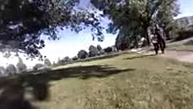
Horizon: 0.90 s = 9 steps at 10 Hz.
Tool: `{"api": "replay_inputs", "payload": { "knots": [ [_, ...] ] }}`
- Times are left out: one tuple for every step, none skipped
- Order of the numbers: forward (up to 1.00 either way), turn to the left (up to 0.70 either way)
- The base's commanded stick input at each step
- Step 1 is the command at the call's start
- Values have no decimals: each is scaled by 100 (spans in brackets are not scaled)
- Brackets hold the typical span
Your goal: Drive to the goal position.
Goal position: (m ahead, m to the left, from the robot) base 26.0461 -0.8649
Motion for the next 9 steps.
{"api": "replay_inputs", "payload": {
  "knots": [
    [100,0],
    [100,-2],
    [100,-1],
    [100,-1],
    [100,-2],
    [100,0],
    [100,-2],
    [100,0],
    [100,-2]
  ]
}}
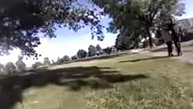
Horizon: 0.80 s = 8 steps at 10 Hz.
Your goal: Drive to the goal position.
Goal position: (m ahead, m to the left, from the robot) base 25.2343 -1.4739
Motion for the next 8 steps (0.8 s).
{"api": "replay_inputs", "payload": {
  "knots": [
    [100,-2],
    [100,-2],
    [100,-2],
    [100,-2],
    [100,0],
    [100,-2],
    [100,0],
    [100,0]
  ]
}}
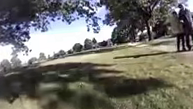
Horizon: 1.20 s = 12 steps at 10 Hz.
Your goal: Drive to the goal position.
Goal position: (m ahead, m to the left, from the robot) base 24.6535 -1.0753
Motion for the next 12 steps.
{"api": "replay_inputs", "payload": {
  "knots": [
    [100,0],
    [100,0],
    [100,-1],
    [100,-1],
    [100,0],
    [100,-2],
    [100,0],
    [100,0],
    [100,-1],
    [100,-4],
    [100,-7],
    [100,-12]
  ]
}}
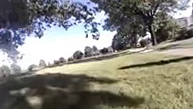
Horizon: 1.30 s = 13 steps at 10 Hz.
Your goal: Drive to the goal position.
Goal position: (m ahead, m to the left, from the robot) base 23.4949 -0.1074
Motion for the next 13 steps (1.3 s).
{"api": "replay_inputs", "payload": {
  "knots": [
    [100,-14],
    [100,-12],
    [100,-8],
    [100,-6],
    [100,-5],
    [100,-7],
    [100,-13],
    [100,-17],
    [100,-14],
    [100,-6],
    [100,-2],
    [100,0],
    [100,0]
  ]
}}
